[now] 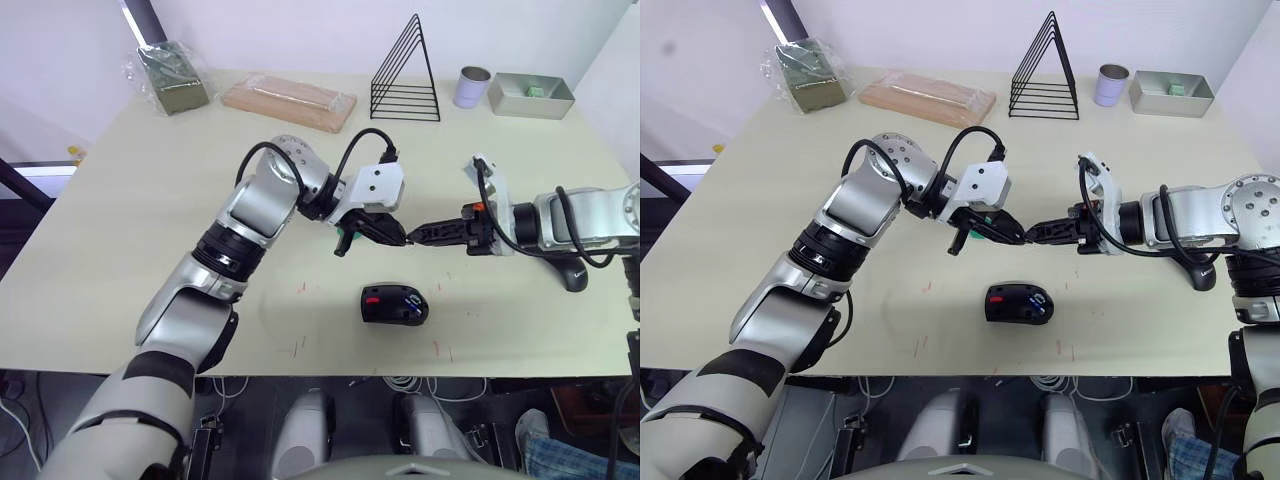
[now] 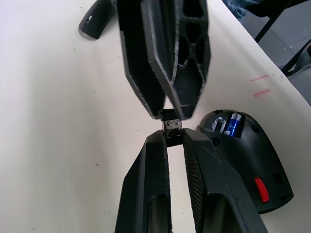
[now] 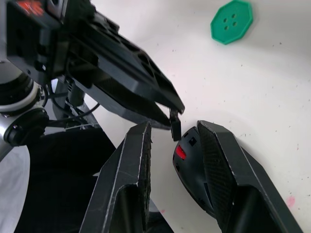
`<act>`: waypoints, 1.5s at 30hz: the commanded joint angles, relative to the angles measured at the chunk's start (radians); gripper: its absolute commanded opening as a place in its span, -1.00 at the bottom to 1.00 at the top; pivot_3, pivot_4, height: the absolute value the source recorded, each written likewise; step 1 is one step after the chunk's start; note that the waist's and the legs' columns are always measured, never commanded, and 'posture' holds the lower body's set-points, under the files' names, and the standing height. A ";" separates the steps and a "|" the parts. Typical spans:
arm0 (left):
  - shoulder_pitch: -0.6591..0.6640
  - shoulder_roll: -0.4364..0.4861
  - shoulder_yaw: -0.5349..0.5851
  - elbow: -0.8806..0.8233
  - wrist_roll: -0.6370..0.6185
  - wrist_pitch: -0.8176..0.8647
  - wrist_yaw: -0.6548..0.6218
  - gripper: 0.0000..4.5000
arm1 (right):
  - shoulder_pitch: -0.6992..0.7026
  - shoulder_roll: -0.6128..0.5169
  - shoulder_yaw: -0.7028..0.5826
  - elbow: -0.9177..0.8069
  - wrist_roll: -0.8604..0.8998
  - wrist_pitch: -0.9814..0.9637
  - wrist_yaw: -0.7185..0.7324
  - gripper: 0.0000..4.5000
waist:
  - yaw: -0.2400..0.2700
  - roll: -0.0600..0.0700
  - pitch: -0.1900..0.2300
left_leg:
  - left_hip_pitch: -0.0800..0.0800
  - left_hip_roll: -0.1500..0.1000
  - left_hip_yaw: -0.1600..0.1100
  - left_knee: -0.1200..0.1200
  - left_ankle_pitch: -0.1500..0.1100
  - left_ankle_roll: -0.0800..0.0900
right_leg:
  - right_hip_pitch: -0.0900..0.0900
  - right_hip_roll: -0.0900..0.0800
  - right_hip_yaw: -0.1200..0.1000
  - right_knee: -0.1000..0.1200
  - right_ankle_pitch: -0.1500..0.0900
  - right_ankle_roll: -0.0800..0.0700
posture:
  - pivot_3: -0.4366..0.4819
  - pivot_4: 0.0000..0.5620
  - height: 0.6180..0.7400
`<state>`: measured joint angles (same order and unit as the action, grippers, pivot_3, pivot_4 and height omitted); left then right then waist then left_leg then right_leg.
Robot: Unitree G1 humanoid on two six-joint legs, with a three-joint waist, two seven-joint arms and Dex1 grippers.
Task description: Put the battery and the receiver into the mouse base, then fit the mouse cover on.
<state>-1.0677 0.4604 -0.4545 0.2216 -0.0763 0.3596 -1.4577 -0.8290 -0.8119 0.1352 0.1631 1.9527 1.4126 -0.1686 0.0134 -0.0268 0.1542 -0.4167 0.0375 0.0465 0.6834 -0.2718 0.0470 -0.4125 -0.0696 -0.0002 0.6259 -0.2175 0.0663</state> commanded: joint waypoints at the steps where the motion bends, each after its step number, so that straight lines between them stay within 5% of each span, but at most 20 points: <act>1: -0.035 -0.003 0.016 -0.017 0.001 0.002 0.002 -0.93 | 0.002 -0.001 -0.047 -0.031 0.020 -0.015 -0.007 -0.30 | 0.000 0.000 0.000 | 0.000 0.000 0.000 0.000 0.000 0.000 | 0.000 0.000 0.000 0.000 0.000 0.000 | -0.05 -0.47 1.00; 44: -0.038 -0.011 0.019 -0.013 0.008 0.007 0.002 -0.93 | 0.046 0.037 -0.096 -0.060 0.020 -0.042 -0.056 -0.30 | 0.000 0.000 0.000 | 0.000 0.000 0.000 0.000 0.000 0.000 | 0.000 0.000 0.000 0.000 0.000 0.000 | -0.05 -0.47 1.00; 45: -0.039 -0.012 0.019 -0.010 0.008 0.007 0.003 -0.93 | 0.047 0.038 -0.097 -0.062 0.020 -0.043 -0.057 -0.54 | 0.000 0.000 0.000 | 0.000 0.000 0.000 0.000 0.000 0.000 | 0.000 0.000 0.000 0.000 0.000 0.000 | -0.05 -0.47 1.00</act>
<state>-1.0699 0.4529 -0.4542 0.2271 -0.0632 0.3690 -1.4575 -0.7810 -0.7739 0.0765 0.1313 1.9527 1.3837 -0.2265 0.0132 -0.0267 0.1541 -0.4167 0.0374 0.0465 0.6835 -0.2718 0.0470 -0.4125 -0.0695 -0.0002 0.6261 -0.2175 0.0664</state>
